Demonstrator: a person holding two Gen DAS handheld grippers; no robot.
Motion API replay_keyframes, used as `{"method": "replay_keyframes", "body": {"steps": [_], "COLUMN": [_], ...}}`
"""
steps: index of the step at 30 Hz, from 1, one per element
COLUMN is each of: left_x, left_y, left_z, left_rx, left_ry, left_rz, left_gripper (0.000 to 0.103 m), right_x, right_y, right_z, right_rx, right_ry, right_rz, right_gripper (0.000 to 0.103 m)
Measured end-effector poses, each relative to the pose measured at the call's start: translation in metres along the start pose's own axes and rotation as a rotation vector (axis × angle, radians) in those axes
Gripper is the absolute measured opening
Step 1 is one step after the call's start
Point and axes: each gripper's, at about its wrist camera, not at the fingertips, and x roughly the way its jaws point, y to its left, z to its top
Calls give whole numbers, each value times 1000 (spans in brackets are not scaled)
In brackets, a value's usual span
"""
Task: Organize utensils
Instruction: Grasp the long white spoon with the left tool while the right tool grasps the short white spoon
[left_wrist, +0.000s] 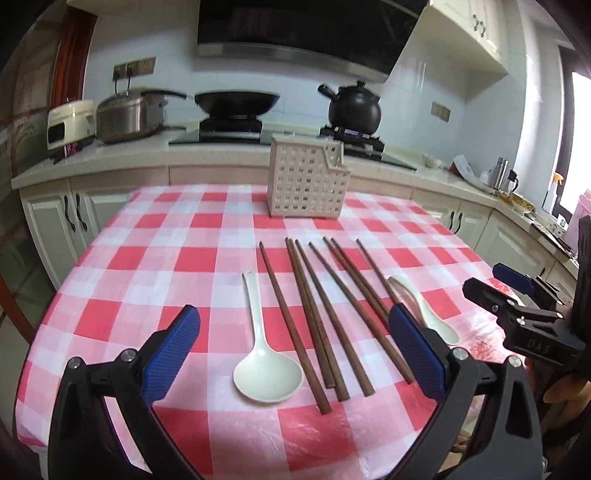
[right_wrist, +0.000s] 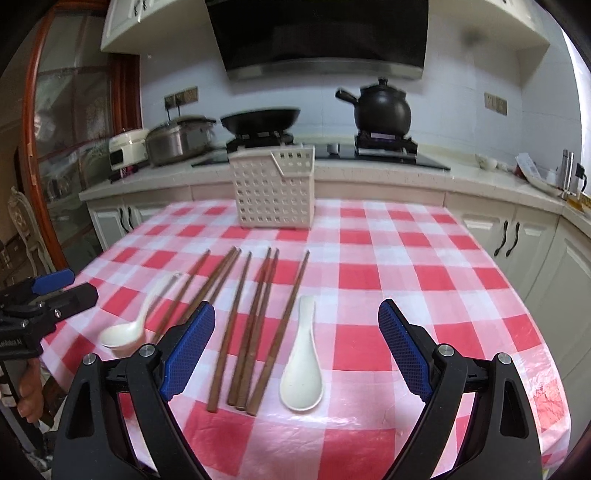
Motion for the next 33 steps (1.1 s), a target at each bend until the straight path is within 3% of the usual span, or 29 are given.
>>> {"method": "replay_keyframes", "body": {"steps": [5,9,17,33], "left_x": [35,57,91,132], "left_y": [13,19,19,19], "left_z": [5,6,10,17], "left_rx": [-29,-19,-12,-8], "left_ry": [115,154,217,340], "left_rz": [29,69,105,89], "left_gripper": [98,89,83,48], "right_x": [27,47,82,112], "right_y": [-5,-7,-5,-9], "right_z": [2,-1,2,6], "right_rx": [-18,-25,-58,-72], "right_ry": [80,138,217,325], "right_rz": [-16,-19,-33,-2], "right_gripper": [73,64,51,36]}}
